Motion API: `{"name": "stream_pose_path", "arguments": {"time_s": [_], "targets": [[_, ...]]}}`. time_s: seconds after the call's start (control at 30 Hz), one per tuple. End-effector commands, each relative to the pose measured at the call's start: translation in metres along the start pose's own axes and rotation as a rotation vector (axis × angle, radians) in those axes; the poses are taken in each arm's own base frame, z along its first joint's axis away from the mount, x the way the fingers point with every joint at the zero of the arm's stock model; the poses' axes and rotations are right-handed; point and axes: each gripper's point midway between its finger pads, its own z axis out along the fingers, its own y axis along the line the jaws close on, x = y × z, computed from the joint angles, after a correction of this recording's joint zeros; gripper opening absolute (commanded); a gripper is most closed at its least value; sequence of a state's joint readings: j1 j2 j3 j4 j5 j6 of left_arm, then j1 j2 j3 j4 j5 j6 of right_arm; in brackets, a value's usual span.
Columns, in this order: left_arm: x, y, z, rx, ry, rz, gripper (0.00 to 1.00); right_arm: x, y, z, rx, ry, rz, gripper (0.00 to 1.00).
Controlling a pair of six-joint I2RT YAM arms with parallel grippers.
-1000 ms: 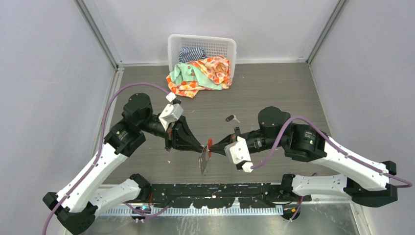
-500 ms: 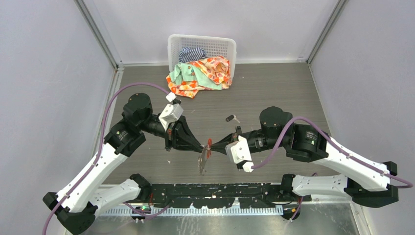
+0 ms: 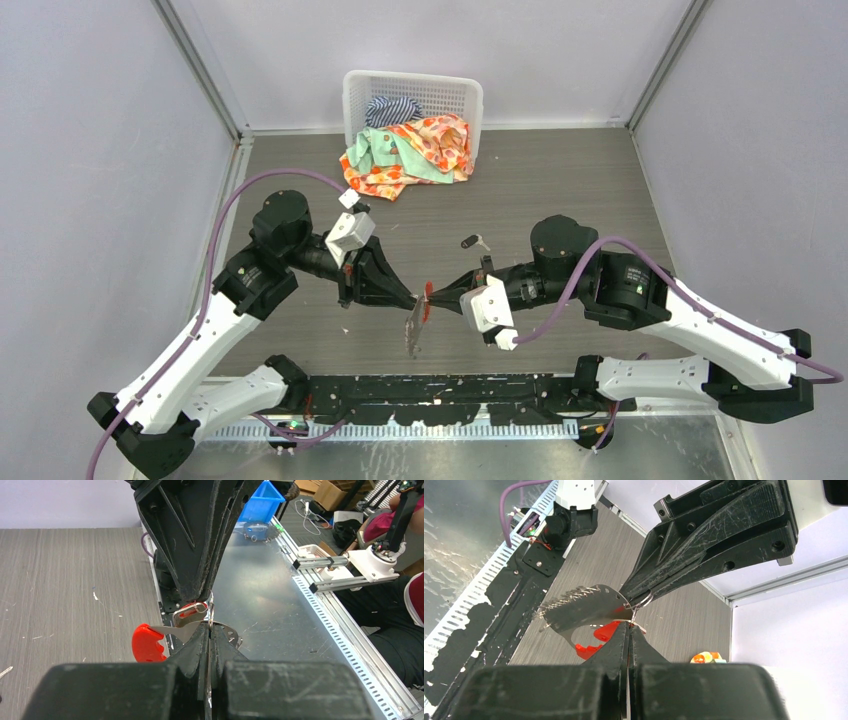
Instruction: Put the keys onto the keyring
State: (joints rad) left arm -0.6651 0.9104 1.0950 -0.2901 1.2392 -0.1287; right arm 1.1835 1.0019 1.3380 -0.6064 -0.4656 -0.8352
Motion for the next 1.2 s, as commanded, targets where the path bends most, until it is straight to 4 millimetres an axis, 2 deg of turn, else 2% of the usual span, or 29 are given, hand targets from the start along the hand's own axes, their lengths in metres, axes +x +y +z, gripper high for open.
{"name": "stream_pose_path", "arguments": {"time_s": [0.0,0.8,1.17], "targets": [[-0.013,-0.002,-0.002,-0.019,-0.018,0.055,0.0,-0.02,-0.016,-0.005,0.045,-0.053,-0.029,0.01],[-0.006,-0.006,-0.002,0.001,-0.001,0.032,0.0,-0.025,-0.022,-0.002,0.067,-0.077,-0.034,0.01],[-0.006,-0.01,-0.002,0.031,0.002,0.049,0.0,-0.019,-0.027,0.011,0.059,-0.061,-0.017,0.01]]}}
